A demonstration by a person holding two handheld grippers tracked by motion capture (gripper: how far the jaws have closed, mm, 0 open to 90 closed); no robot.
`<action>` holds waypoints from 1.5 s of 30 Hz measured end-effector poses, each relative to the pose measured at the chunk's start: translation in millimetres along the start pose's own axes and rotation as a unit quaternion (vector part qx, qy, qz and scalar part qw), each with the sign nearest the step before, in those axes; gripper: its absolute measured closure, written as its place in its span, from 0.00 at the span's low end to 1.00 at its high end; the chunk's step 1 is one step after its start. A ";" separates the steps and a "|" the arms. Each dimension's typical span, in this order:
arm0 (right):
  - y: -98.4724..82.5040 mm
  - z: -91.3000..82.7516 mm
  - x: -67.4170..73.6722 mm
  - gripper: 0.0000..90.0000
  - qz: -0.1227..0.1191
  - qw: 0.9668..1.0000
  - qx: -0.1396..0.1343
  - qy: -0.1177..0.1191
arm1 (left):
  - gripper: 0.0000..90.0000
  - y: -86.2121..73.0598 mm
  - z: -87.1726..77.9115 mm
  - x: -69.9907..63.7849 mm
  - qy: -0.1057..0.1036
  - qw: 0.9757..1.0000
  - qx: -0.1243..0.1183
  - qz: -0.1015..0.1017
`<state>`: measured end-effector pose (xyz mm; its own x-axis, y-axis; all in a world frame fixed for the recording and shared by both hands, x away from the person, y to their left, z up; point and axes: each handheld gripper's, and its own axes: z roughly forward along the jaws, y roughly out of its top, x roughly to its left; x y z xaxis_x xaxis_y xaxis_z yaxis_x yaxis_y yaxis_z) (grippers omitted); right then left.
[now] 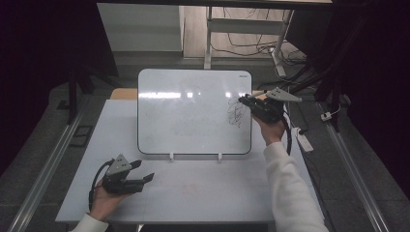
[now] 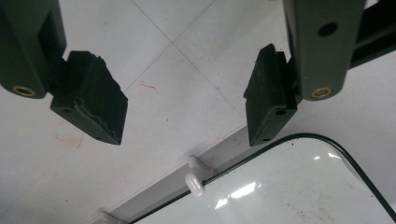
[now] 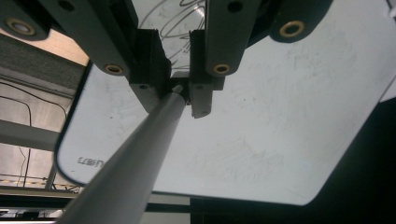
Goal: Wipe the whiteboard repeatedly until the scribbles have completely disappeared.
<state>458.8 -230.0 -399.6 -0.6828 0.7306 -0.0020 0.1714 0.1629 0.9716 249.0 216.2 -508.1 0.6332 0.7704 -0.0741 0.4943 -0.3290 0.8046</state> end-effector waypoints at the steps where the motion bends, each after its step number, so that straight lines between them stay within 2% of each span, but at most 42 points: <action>1: 0.4 3.1 0.3 0.86 -0.001 1.000 0.002 -0.001 | 0.34 0.0 0.1 0.0 0.000 1.000 0.001 0.000; 6: 5.6 18.4 -4.2 0.86 0.008 1.000 0.001 -0.015 | 0.34 0.0 0.8 -0.2 0.000 1.000 0.002 0.001; 8: 6.4 25.1 -4.1 0.86 0.005 1.000 0.007 -0.019 | 0.34 0.1 0.6 -0.3 0.001 1.000 0.001 0.002; 12: 0.9 35.1 1.8 0.86 0.007 1.000 0.021 -0.006 | 0.34 0.0 0.3 -0.1 0.000 1.000 0.000 0.002; 15: -6.0 40.3 11.6 0.86 -0.008 0.999 0.036 0.012 | 0.34 -0.1 0.1 0.3 0.000 1.000 0.000 0.002; 17: -5.6 39.4 9.3 0.86 -0.004 0.999 0.034 0.009 | 0.34 -0.1 -0.1 0.1 0.001 1.000 -0.001 0.002; 20: -1.5 33.4 -2.4 0.86 0.010 0.999 0.019 -0.032 | 0.34 0.1 -0.3 -0.6 0.001 1.000 -0.002 0.003; 21: -0.8 31.6 -5.8 0.86 0.020 0.999 0.011 -0.036 | 0.34 0.2 -0.1 -0.5 0.000 1.000 -0.001 0.003; 23: -3.1 31.4 -4.9 0.87 0.031 0.999 0.008 -0.031 | 0.34 0.3 0.8 -0.1 0.000 1.000 0.000 0.004; 26: -12.9 36.9 8.7 0.86 0.019 0.999 0.026 0.012 | 0.34 0.4 1.7 -0.1 0.000 1.000 0.001 0.003; 27: -14.0 36.6 10.7 0.86 0.013 1.000 0.025 0.009 | 0.34 0.4 1.6 -0.4 0.000 1.000 0.001 0.004; 28: -13.3 35.3 8.1 0.86 0.017 0.999 0.025 0.010 | 0.34 0.3 1.4 -1.0 0.000 1.000 0.001 0.004; 31: -8.5 28.3 -6.5 0.86 0.052 0.998 0.001 -0.038 | 0.34 0.4 0.6 -2.1 0.001 1.000 0.000 0.005; 32: -8.3 28.2 -8.6 0.87 0.071 0.997 -0.009 -0.038 | 0.34 0.5 0.5 -2.1 0.001 1.000 -0.001 0.005; 33: -8.3 28.2 -8.6 0.87 0.071 0.997 -0.009 -0.038 | 0.34 0.6 0.8 -1.7 0.001 1.000 -0.001 0.004; 34: -9.1 30.6 -4.3 0.87 0.065 0.997 -0.002 -0.033 | 0.34 0.6 1.3 -1.2 0.001 1.000 0.000 0.004; 36: -12.2 38.0 9.2 0.87 0.042 0.999 0.017 0.002 | 0.34 0.6 2.1 -0.5 0.001 1.000 0.002 0.004; 37: -12.9 40.5 14.7 0.87 0.027 0.999 0.024 0.008 | 0.34 0.6 2.1 -0.5 0.001 1.000 0.002 0.004; 38: -12.2 41.0 16.3 0.87 0.019 0.999 0.026 0.003 | 0.34 0.5 1.9 -1.1 0.001 1.000 0.002 0.004; 39: -10.9 40.5 13.1 0.87 0.023 0.999 0.026 0.003 | 0.34 0.4 1.3 -1.7 0.002 1.000 0.001 0.005; 42: -6.2 33.2 -2.2 0.87 0.052 0.998 0.000 -0.043 | 0.34 0.2 -0.2 -2.1 0.002 1.000 -0.003 0.004; 43: -5.9 32.5 -5.1 0.87 0.065 0.997 -0.005 -0.040 | 0.34 0.3 -0.2 -1.7 0.002 1.000 -0.003 0.004; 44: -6.7 33.0 -3.4 0.87 0.068 0.997 -0.006 -0.041 | 0.34 0.4 0.2 -1.2 0.002 1.000 -0.003 0.004; 45: -8.3 34.8 1.3 0.87 0.063 0.998 0.000 -0.031 | 0.34 0.5 0.7 -0.7 0.002 1.000 -0.001 0.005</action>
<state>481.2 -207.3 -415.9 -0.6110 0.7846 0.1049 0.2525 0.0676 0.9652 249.2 215.1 -508.1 0.6354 0.7695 -0.0643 0.4867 -0.3345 0.8070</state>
